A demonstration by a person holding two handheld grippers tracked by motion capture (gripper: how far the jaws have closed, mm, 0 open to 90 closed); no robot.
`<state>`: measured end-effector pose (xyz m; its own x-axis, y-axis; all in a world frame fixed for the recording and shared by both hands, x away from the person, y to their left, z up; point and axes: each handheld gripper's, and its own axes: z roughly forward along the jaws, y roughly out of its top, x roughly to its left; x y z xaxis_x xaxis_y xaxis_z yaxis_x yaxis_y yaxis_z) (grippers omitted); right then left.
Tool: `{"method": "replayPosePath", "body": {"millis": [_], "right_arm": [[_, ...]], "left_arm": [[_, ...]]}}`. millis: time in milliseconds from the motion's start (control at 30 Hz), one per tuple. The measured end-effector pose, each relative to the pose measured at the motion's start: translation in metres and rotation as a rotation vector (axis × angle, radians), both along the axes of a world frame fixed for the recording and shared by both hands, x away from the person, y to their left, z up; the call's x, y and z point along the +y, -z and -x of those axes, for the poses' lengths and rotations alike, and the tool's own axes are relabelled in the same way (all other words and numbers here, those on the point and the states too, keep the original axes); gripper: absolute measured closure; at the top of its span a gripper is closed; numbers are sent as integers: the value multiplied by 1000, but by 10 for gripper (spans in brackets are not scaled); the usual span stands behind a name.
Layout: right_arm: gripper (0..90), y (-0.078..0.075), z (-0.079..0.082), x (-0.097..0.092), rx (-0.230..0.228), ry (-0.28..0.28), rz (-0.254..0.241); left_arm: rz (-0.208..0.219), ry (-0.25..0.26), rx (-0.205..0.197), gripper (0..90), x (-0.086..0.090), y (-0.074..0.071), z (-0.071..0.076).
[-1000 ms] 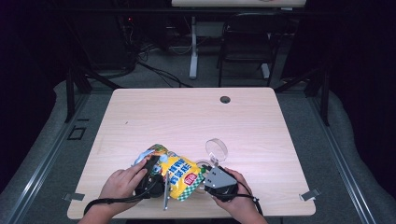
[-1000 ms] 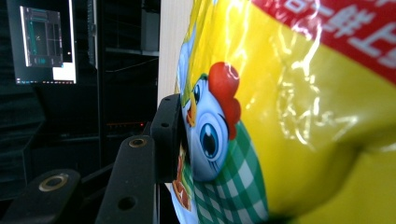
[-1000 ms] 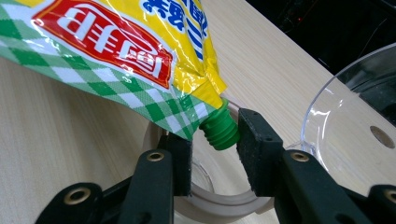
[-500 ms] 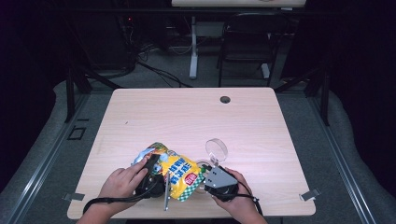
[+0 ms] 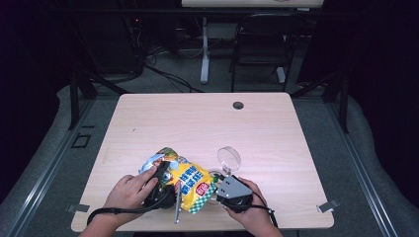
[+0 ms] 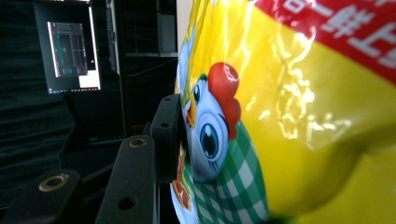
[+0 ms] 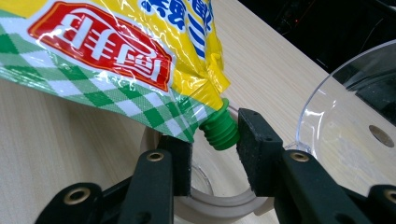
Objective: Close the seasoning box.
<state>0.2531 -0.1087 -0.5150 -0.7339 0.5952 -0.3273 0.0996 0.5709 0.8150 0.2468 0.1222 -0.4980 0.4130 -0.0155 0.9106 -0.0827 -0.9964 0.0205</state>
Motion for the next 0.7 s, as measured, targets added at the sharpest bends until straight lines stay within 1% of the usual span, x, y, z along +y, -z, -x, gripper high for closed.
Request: {"method": "replayPosePath", "body": {"millis": [200, 567, 633, 700], "right_arm": [[669, 0, 0, 0, 2, 0, -3], [670, 1, 0, 0, 5, 1, -9], [670, 1, 0, 0, 4, 1, -9], [670, 0, -1, 0, 3, 1, -11]], "left_arm": [[-10, 4, -16, 600, -1, 0, 0], [-32, 9, -24, 600, -1, -2, 0], [-49, 10, -25, 600, -2, -4, 0], [-53, 10, -29, 600, -3, -5, 0]]}}
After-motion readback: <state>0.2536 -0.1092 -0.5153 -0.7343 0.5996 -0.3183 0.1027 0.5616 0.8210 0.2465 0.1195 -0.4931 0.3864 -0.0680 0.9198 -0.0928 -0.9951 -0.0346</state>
